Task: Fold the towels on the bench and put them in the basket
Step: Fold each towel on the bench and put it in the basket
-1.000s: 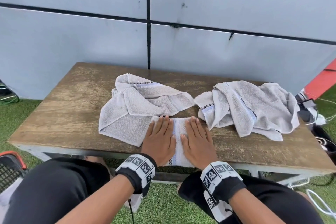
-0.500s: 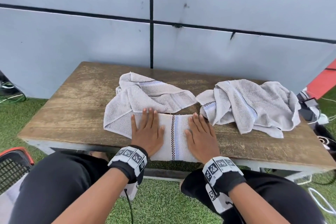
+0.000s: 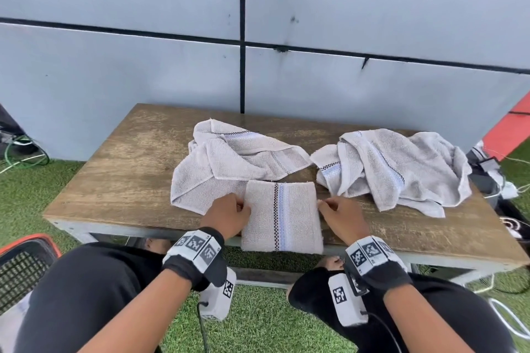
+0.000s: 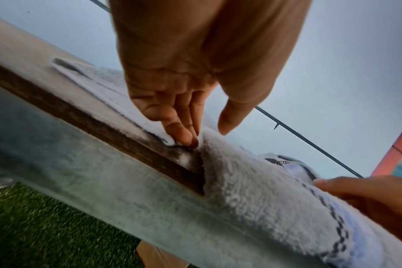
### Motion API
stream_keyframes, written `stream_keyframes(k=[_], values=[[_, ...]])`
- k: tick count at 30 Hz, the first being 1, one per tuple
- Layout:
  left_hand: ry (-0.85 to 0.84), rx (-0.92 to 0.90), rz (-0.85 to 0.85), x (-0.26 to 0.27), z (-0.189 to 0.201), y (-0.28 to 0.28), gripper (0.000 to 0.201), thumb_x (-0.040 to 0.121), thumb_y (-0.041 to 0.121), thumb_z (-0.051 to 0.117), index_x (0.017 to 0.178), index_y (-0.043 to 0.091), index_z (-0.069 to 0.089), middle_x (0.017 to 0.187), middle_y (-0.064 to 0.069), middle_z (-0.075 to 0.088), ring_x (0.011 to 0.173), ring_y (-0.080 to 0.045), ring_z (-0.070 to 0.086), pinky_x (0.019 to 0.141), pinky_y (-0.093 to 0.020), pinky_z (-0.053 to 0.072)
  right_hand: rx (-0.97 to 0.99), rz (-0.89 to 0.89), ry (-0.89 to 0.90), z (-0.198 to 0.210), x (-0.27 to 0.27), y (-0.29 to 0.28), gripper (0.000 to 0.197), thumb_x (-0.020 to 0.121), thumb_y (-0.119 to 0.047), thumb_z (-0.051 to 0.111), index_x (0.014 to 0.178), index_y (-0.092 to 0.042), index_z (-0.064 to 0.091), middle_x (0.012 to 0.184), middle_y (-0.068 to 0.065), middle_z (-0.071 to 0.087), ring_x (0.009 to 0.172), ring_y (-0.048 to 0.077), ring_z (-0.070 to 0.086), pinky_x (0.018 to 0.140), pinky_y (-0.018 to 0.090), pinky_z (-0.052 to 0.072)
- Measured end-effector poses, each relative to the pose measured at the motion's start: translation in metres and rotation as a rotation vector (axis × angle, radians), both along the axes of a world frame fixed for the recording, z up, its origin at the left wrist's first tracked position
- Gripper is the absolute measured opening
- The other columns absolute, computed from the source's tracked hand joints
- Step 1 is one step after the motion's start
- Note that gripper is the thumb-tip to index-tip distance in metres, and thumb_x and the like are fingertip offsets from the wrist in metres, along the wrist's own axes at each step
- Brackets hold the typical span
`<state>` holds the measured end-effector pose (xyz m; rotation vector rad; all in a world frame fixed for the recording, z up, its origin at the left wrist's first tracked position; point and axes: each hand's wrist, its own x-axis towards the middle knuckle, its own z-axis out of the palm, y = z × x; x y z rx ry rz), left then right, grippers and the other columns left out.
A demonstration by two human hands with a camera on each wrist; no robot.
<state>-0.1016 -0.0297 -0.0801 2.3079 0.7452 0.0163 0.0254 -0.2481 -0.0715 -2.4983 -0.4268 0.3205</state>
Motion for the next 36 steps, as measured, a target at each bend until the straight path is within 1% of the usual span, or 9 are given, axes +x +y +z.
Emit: stream_keyframes(k=[6, 11, 15, 18, 22, 25, 27, 30, 36], values=[[0.059, -0.039, -0.047, 0.002, 0.001, 0.001, 0.027, 0.088, 0.038, 0.059, 0.096, 0.012, 0.064, 0.091, -0.002, 0.065, 0.081, -0.015, 0.059, 0.070, -0.026, 0.044, 0.094, 0.016, 0.106, 0.004, -0.005, 0.010, 0.038, 0.088, -0.038, 0.057, 0.089, -0.002, 0.071, 0.089, 0.013, 0.071, 0.082, 0.023, 0.066, 0.080, 0.035, 0.050], [0.106, -0.060, -0.085, 0.004, 0.003, -0.002, 0.027, 0.088, 0.033, 0.060, 0.091, 0.007, 0.063, 0.090, -0.008, 0.066, 0.080, -0.018, 0.058, 0.063, -0.024, 0.042, 0.145, 0.032, 0.176, 0.003, -0.007, 0.012, 0.027, 0.086, -0.033, 0.062, 0.092, -0.009, 0.072, 0.080, -0.002, 0.068, 0.076, 0.012, 0.065, 0.073, 0.028, 0.052], [0.101, -0.092, -0.113, 0.005, 0.007, -0.006, 0.026, 0.087, 0.031, 0.059, 0.079, 0.007, 0.060, 0.075, -0.006, 0.060, 0.067, -0.015, 0.053, 0.055, -0.020, 0.036, 0.086, 0.041, 0.192, 0.002, -0.005, 0.014, 0.037, 0.085, -0.034, 0.059, 0.082, 0.002, 0.069, 0.084, 0.021, 0.069, 0.078, 0.033, 0.066, 0.066, 0.032, 0.047], [0.048, -0.206, -0.069, 0.004, 0.011, -0.009, 0.025, 0.087, 0.030, 0.058, 0.074, 0.012, 0.048, 0.068, -0.001, 0.049, 0.061, -0.011, 0.045, 0.054, -0.023, 0.032, 0.110, 0.025, 0.211, 0.005, -0.008, 0.016, 0.039, 0.087, -0.035, 0.057, 0.091, 0.003, 0.067, 0.091, 0.023, 0.068, 0.073, 0.030, 0.064, 0.073, 0.038, 0.050], [-0.130, -0.585, 0.118, 0.003, 0.017, -0.015, 0.019, 0.088, 0.024, 0.061, 0.088, 0.012, 0.046, 0.086, -0.005, 0.055, 0.075, -0.017, 0.052, 0.067, -0.028, 0.041, 0.297, -0.052, 0.326, 0.009, -0.005, 0.018, 0.025, 0.088, -0.032, 0.059, 0.098, -0.008, 0.061, 0.098, 0.007, 0.066, 0.083, 0.016, 0.062, 0.086, 0.039, 0.048], [-0.246, -0.835, 0.290, 0.004, 0.017, -0.015, 0.031, 0.084, 0.016, 0.068, 0.106, 0.010, 0.046, 0.104, -0.011, 0.062, 0.089, -0.022, 0.062, 0.077, -0.037, 0.052, 0.446, -0.134, 0.475, 0.008, -0.002, 0.017, 0.023, 0.085, -0.028, 0.065, 0.100, -0.012, 0.063, 0.100, 0.005, 0.069, 0.092, 0.019, 0.065, 0.091, 0.043, 0.050], [-0.258, -0.935, 0.318, 0.004, 0.017, -0.013, 0.041, 0.083, 0.011, 0.069, 0.117, 0.004, 0.047, 0.109, -0.015, 0.064, 0.096, -0.027, 0.064, 0.083, -0.041, 0.053, 0.564, -0.200, 0.631, 0.010, -0.002, 0.015, 0.018, 0.083, -0.019, 0.068, 0.098, -0.009, 0.065, 0.093, 0.007, 0.072, 0.089, 0.022, 0.067, 0.085, 0.044, 0.053], [-0.242, -0.957, 0.247, -0.001, 0.021, -0.013, 0.027, 0.087, 0.006, 0.062, 0.114, 0.003, 0.058, 0.110, -0.016, 0.067, 0.099, -0.029, 0.064, 0.090, -0.044, 0.050, 0.612, -0.238, 0.871, 0.020, -0.006, 0.010, 0.024, 0.080, -0.009, 0.068, 0.102, -0.004, 0.061, 0.094, 0.012, 0.070, 0.086, 0.026, 0.066, 0.067, 0.038, 0.055], [-0.290, -0.947, 0.223, -0.020, 0.031, -0.019, 0.022, 0.090, 0.017, 0.060, 0.111, 0.012, 0.061, 0.104, -0.008, 0.069, 0.089, -0.019, 0.066, 0.068, -0.031, 0.052, 0.640, -0.185, 0.894, 0.033, -0.019, -0.001, 0.024, 0.083, -0.008, 0.064, 0.107, -0.004, 0.061, 0.103, 0.014, 0.067, 0.097, 0.029, 0.062, 0.081, 0.047, 0.051]])
